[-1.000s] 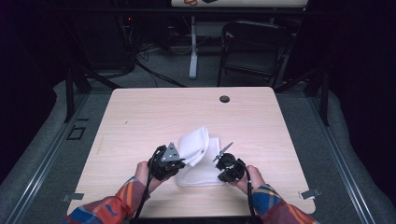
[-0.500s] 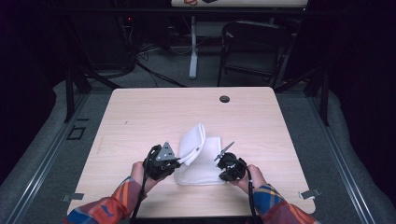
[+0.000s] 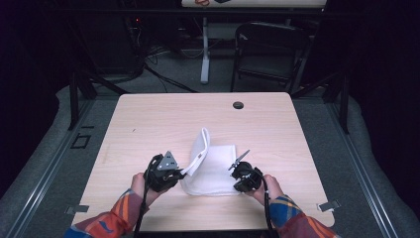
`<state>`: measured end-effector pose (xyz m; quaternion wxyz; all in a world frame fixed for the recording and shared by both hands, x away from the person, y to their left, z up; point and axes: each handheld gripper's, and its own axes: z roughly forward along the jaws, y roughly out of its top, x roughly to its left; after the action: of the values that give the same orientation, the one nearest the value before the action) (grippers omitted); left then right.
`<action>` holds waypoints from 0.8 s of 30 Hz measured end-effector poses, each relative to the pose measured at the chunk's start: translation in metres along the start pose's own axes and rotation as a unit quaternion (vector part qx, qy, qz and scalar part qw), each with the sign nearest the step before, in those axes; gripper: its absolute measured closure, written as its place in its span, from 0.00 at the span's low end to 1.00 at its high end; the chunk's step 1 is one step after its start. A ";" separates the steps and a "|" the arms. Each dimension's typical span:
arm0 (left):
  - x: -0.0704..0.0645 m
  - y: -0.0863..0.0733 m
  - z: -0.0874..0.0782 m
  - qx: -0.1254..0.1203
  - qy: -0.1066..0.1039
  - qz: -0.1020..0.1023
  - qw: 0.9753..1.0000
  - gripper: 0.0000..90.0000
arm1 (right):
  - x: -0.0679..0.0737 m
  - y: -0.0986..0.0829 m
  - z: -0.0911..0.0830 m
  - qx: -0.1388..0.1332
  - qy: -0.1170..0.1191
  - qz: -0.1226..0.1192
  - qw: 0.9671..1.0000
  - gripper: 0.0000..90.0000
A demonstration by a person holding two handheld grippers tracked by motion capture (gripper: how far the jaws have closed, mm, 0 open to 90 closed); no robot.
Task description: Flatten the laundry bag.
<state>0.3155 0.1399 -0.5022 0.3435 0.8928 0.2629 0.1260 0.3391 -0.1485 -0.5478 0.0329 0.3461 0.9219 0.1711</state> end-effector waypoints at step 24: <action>0.014 -0.017 0.001 0.069 -0.009 -0.025 0.997 0.95 | -0.004 -0.003 -0.002 -0.002 -0.001 -0.005 1.000 1.00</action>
<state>0.3211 0.1574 -0.5137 0.2862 0.9086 0.2900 0.0914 0.3402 -0.1534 -0.5475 0.0351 0.3417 0.9232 0.1724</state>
